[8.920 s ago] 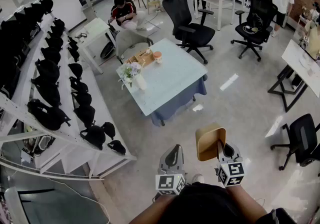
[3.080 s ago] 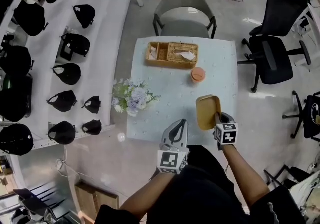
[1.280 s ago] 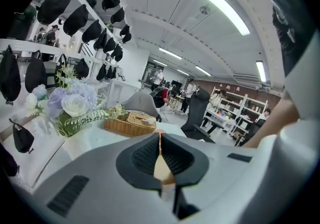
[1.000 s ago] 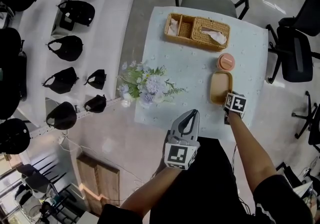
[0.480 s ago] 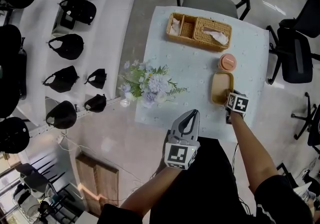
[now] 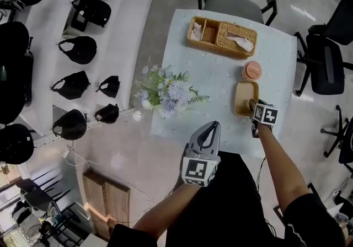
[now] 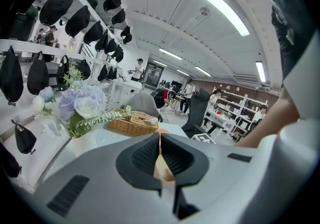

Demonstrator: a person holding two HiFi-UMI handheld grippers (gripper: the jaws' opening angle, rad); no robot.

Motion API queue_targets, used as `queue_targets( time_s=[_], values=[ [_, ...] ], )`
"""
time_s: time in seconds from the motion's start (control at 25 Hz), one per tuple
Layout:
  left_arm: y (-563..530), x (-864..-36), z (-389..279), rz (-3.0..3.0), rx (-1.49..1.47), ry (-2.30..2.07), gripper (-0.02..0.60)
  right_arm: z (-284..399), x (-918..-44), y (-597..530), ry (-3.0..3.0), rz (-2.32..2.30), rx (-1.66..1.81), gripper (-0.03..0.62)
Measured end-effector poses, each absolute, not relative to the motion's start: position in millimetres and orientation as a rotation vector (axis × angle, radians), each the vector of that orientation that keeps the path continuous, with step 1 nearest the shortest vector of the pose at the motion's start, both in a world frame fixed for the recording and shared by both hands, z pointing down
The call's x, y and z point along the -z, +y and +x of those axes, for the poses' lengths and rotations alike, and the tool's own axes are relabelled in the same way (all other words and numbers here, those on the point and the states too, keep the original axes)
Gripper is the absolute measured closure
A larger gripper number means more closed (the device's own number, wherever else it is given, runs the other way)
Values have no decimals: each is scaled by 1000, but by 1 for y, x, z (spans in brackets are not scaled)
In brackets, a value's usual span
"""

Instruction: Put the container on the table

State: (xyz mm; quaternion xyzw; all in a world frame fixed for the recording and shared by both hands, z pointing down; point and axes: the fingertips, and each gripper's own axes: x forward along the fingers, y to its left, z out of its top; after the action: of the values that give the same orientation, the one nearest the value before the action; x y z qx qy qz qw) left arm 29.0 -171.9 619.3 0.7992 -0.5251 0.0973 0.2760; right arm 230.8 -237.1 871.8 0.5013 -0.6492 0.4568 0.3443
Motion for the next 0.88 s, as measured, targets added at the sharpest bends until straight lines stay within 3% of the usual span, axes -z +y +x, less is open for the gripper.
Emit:
queue_targets(
  time_s=[0.88],
  values=[
    [-155, -582, -9, 2145, -222, -1571, 566, 233, -756, -209, -1892, 1323, -1107, 414]
  ],
)
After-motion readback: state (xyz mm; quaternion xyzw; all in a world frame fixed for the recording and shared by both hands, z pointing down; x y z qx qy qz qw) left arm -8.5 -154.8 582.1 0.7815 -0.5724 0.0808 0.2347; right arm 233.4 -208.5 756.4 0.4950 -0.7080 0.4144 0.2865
